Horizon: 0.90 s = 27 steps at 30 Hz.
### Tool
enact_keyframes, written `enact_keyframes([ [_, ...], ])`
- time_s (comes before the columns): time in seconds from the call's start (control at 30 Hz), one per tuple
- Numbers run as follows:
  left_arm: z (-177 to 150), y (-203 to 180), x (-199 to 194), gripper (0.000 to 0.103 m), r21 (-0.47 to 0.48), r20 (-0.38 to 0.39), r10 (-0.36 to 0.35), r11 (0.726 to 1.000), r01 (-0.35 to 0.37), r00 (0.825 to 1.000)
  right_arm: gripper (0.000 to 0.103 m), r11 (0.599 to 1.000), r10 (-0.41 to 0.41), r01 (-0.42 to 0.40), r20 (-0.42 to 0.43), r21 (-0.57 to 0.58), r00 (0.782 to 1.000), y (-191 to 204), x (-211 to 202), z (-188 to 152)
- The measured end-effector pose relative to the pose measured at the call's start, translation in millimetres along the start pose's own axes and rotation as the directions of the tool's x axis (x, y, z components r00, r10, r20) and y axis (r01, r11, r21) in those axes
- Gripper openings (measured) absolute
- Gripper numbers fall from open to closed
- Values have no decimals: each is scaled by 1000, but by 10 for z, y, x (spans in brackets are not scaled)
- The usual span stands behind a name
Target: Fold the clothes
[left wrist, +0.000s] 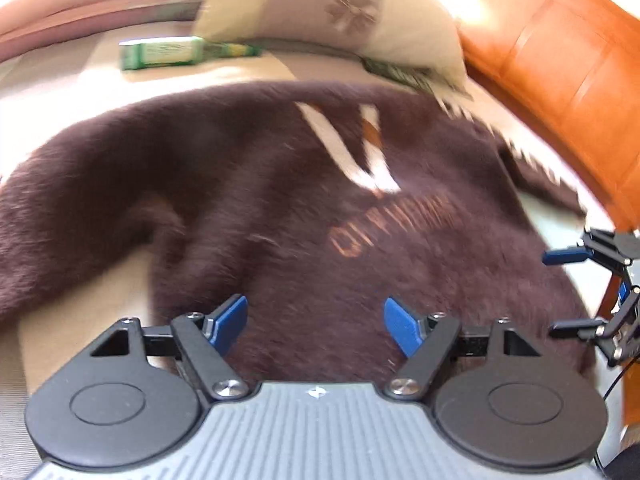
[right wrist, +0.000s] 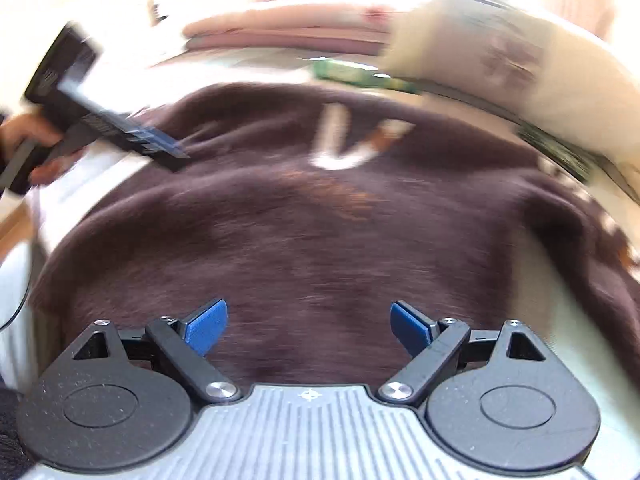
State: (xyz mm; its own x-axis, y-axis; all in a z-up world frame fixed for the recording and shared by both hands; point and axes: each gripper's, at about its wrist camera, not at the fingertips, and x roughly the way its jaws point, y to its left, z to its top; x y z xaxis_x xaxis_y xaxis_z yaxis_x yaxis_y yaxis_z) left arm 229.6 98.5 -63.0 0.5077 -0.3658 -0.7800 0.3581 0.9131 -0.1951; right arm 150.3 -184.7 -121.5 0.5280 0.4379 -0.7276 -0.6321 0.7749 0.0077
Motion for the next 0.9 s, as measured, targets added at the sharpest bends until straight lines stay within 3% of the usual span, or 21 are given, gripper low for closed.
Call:
enact_keyframes([
  [0.1,-162,103,11,77,-15,-28,39,999,-40,999,94,998,-31,27,-87,-51,996,83,169,-199],
  [0.23,-328,298,-163,76,-31,-18,91,995,-91,996,99,997,-55,60,-96,54,994,-162,-40,-420],
  [0.3,-279,227,-215,73,-31,-25,150,988,-151,988,99,992,-82,91,-109,82,991,-202,-114,-469],
  [0.37,-230,105,-278,74,-10,7,127,992,-127,992,99,988,-104,116,-113,105,988,-168,-151,-454],
  [0.47,-174,-75,-289,75,29,45,25,999,-26,999,99,991,-78,84,-54,107,995,-12,-215,-360],
  [0.57,-141,-229,-76,75,93,28,42,995,-45,999,99,996,-58,59,-13,74,998,203,-136,-189],
  [0.7,-233,-75,79,77,94,-2,26,995,-26,1000,99,999,-32,33,-30,30,999,386,164,-41],
  [0.77,-333,18,22,77,141,9,-5,990,4,1000,100,999,-36,37,-46,21,998,353,159,-119],
  [0.9,-435,59,-106,78,296,-24,71,953,-60,997,103,999,-42,43,-59,14,997,249,59,-322],
])
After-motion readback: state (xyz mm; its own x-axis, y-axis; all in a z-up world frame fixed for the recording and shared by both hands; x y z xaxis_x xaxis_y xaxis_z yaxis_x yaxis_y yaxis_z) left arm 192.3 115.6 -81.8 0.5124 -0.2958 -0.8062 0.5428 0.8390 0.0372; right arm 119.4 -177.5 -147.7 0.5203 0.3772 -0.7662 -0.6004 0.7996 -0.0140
